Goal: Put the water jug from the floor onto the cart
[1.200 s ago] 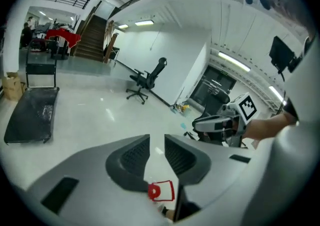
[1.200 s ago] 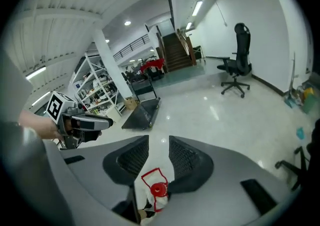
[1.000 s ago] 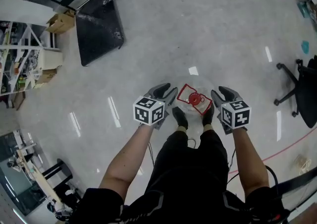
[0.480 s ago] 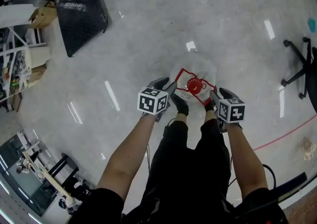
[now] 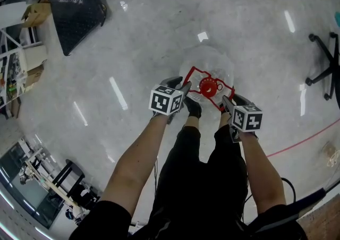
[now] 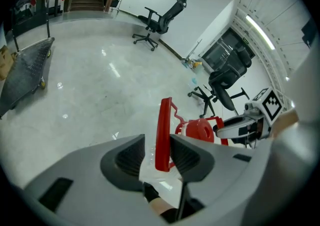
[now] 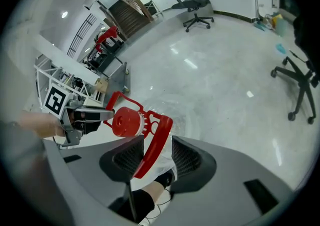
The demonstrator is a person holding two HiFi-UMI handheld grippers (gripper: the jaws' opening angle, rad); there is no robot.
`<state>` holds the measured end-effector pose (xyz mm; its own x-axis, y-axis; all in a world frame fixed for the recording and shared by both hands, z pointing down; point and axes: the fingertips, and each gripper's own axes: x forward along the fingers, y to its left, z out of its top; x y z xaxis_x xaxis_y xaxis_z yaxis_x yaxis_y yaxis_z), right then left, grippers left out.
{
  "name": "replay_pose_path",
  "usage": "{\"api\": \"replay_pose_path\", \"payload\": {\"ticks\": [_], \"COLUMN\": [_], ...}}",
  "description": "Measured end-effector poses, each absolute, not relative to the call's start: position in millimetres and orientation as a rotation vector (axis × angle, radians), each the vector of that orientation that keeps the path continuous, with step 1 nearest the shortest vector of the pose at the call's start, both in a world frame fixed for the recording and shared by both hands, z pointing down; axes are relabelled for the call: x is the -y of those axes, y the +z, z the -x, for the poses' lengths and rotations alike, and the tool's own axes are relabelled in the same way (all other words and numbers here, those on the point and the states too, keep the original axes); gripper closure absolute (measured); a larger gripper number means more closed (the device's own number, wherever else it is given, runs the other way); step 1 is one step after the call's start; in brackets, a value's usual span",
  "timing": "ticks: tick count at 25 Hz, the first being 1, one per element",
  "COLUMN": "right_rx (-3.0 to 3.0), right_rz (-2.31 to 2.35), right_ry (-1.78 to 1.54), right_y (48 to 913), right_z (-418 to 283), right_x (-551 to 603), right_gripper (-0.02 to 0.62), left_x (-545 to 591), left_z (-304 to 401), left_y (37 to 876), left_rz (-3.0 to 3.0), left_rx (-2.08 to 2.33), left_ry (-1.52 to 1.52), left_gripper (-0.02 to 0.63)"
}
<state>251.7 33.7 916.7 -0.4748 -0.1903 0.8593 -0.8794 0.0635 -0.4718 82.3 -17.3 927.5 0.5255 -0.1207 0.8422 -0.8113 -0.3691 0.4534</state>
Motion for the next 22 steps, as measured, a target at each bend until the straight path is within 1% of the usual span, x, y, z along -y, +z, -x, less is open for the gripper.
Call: {"api": "replay_pose_path", "payload": {"ticks": [6, 7, 9, 14, 17, 22], "right_rx": [1.742, 1.739, 1.729, 1.749, 1.773, 1.811], "right_rz": [-1.064, -1.069, -1.079, -1.099, -1.085, -1.036], "right_ry": [1.491, 1.501, 1.514, 1.525, 1.499, 1.498], "right_y": [922.5, 922.4, 922.1, 910.1, 896.7, 845.7], "right_z": [-248.2, -248.0, -247.3, -246.4, -243.7, -244.1], "right_x": [-31.5, -31.5, -31.4, -23.7, -14.6, -1.1], "right_gripper": [0.433, 0.453, 0.465, 0.486, 0.488, 0.491], "left_x": [14.0, 13.1, 11.1, -0.4, -2.7, -0.3], "left_z": [-86.0, -86.9, -88.8, -94.6, -97.4, -99.4], "left_y": [935.9, 936.0, 935.6, 930.4, 918.6, 864.7], "left_rz": [-1.802, -1.801, -1.812, -1.791, -1.776, -1.768], "left_rx": [0.767, 0.764, 0.754, 0.735, 0.754, 0.799], "left_ry": [0.909, 0.906, 0.912, 0.918, 0.894, 0.804], "left_gripper": [0.477, 0.486, 0.539, 0.54, 0.54, 0.54]}}
